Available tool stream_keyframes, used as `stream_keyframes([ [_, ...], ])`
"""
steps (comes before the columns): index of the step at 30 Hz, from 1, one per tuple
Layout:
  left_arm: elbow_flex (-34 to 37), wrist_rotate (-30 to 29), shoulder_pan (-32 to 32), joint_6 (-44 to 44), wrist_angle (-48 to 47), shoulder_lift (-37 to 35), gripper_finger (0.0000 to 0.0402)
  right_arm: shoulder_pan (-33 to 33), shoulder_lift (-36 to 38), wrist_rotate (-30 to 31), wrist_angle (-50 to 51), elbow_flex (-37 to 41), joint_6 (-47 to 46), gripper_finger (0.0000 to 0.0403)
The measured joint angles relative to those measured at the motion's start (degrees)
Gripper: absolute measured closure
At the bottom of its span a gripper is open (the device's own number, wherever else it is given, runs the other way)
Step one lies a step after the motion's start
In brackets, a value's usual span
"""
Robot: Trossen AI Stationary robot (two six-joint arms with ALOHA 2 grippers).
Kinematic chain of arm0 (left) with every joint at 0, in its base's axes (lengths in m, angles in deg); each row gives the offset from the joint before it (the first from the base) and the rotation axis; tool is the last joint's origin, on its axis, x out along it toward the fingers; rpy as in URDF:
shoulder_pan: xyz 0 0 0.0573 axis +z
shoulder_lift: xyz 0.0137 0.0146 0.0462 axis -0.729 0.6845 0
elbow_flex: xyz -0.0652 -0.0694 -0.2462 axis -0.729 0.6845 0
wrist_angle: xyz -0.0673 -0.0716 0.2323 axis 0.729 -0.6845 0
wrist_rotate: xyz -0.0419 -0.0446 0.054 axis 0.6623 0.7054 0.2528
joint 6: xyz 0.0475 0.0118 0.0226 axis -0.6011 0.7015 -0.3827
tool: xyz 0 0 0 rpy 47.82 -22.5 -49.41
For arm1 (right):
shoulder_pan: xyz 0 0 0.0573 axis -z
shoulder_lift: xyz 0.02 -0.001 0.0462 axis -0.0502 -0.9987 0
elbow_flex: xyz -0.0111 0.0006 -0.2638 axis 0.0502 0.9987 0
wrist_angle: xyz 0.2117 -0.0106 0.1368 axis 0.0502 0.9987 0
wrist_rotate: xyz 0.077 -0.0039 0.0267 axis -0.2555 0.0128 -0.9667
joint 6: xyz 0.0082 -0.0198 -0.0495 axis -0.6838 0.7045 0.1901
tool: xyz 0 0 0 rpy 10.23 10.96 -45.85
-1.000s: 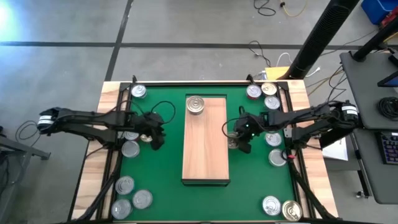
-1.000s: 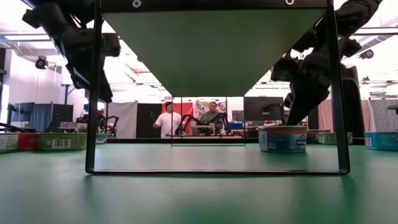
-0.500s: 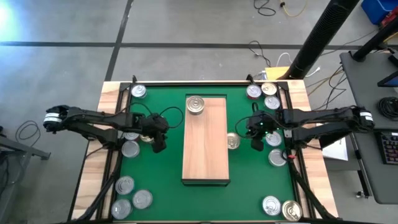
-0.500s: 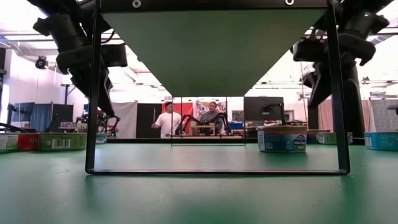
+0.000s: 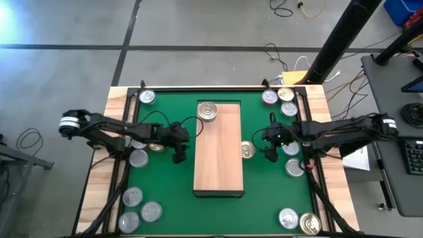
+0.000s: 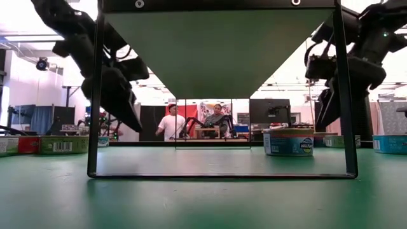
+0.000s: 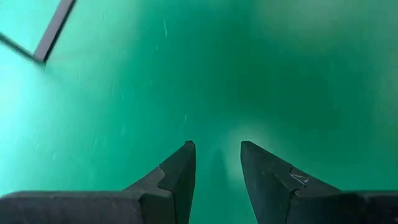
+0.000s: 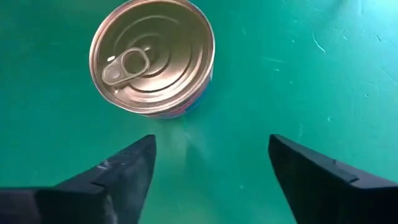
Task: Stack canned seafood by type on shelf
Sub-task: Stack the blue pink tuna can on top of the other blue pink tuna can on the shelf
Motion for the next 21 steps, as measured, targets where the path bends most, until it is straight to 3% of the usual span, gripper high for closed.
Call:
stream_keyframes([
  [5,6.66,-0.04,0.0,1.79,15.18,2.11,0.0288,-0.33,-2.32,0.17,-9.88,3.8,1.72,0.0067],
  [11,12.99,0.85,-0.55,4.48,28.76,5.48,0.0288,-1.79,-6.97,0.29,-24.4,8.33,3.43,0.0081],
  [21,17.07,-0.15,-0.48,3.78,47.7,14.51,0.0288,-3.13,-16.75,0.49,-37.72,10.01,5.86,0.0078],
])
